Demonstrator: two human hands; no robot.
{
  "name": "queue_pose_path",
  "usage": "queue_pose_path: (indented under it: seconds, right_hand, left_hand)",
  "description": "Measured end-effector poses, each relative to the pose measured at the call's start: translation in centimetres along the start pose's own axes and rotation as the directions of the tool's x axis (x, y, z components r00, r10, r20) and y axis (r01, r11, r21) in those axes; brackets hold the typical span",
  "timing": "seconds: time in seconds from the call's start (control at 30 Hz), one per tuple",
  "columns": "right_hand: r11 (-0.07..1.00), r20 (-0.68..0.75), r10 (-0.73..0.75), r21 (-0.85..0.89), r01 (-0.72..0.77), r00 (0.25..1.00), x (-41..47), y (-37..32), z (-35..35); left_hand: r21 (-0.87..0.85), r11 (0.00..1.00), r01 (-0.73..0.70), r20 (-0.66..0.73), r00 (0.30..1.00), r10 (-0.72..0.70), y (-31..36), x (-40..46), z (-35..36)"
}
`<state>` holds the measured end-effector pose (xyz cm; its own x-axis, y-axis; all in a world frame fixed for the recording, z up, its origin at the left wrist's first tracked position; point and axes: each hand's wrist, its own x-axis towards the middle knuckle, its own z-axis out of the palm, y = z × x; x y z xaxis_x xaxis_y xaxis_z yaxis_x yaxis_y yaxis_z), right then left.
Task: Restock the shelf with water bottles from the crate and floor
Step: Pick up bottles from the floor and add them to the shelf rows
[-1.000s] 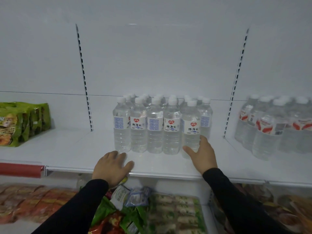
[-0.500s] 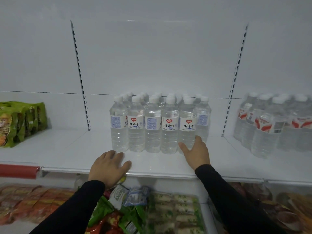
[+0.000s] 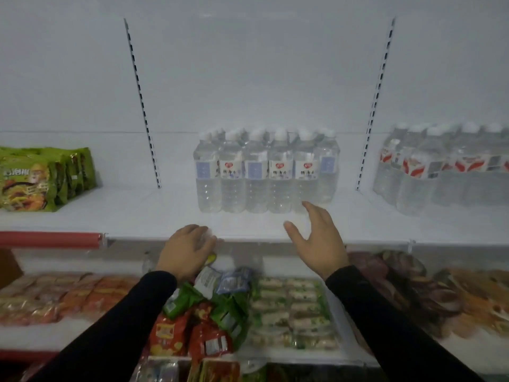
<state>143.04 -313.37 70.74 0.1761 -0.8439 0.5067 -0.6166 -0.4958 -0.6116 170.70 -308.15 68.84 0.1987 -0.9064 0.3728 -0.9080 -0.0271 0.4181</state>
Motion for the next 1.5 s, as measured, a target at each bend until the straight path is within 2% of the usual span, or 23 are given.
queue_pose_path:
  seconds: [0.17,0.27,0.43,0.53,0.63,0.73,0.83,0.9,0.97,1.03,1.17,1.3,1.4,1.5]
  right_hand:
    - [0.981,0.061,-0.158,-0.105,0.163,0.986,-9.2,-2.2,3.8]
    - [0.983,0.215,-0.079,-0.149,0.112,0.974,-15.5,-2.7,7.4]
    - [0.991,0.463,0.034,-0.132,0.03,0.886,-26.7,-0.9,14.6]
    - [0.986,0.632,0.112,-0.165,-0.008,0.767,-33.3,0.5,19.1]
    - [0.976,0.746,0.184,-0.215,-0.03,0.64,-39.0,2.7,23.5]
    - [0.964,0.856,0.232,-0.265,0.007,0.462,-44.3,6.4,28.7]
    - [0.946,0.904,0.302,-0.324,0.022,0.303,-49.5,11.1,33.9]
    - [0.937,0.917,0.335,-0.348,0.027,0.215,-52.8,14.5,37.3]
    - [0.929,0.922,0.365,-0.37,0.022,0.13,-56.0,18.2,40.8]
    - [0.922,0.92,0.385,-0.387,0.015,0.079,-60.2,23.0,45.2]
    - [0.896,0.896,0.443,-0.44,-0.063,0.04,-67.2,31.8,53.6]
    - [0.85,0.864,0.502,-0.483,-0.213,0.043,-72.0,38.8,61.4]
    - [0.8,0.834,0.548,-0.5,-0.331,0.067,-74.1,42.0,65.8]
    - [0.755,0.817,0.571,-0.488,-0.438,0.074,-75.6,43.6,67.7]
  left_hand:
    - [0.038,0.992,-0.119,-0.007,0.993,0.119,-2.0,-9.8,-1.9]
    - [0.064,0.991,-0.118,0.03,0.993,0.116,-5.8,-16.3,-1.6]
    - [0.018,1.0,0.021,0.177,0.984,-0.023,-12.7,-28.3,2.8]
    - [0.056,0.987,0.151,0.32,0.934,-0.161,-16.5,-35.6,7.2]
    - [0.094,0.955,0.281,0.469,0.834,-0.291,-19.8,-42.1,12.0]
    - [0.133,0.899,0.418,0.544,0.727,-0.419,-22.9,-47.2,17.5]
    - [0.197,0.839,0.508,0.626,0.594,-0.506,-25.7,-51.9,24.1]
    - [0.235,0.815,0.53,0.652,0.536,-0.537,-27.7,-55.1,28.9]
    - [0.249,0.802,0.543,0.669,0.503,-0.548,-29.7,-58.2,34.2]
    - [0.238,0.806,0.542,0.693,0.487,-0.532,-32.1,-61.3,40.9]
    - [0.23,0.784,0.577,0.719,0.442,-0.536,-36.1,-65.5,53.9]
    - [0.225,0.754,0.617,0.702,0.434,-0.565,-39.7,-67.8,65.1]
    - [0.211,0.709,0.673,0.638,0.455,-0.622,-41.7,-69.1,71.1]
    - [0.245,0.621,0.745,0.596,0.389,-0.702,-41.9,-69.6,74.2]
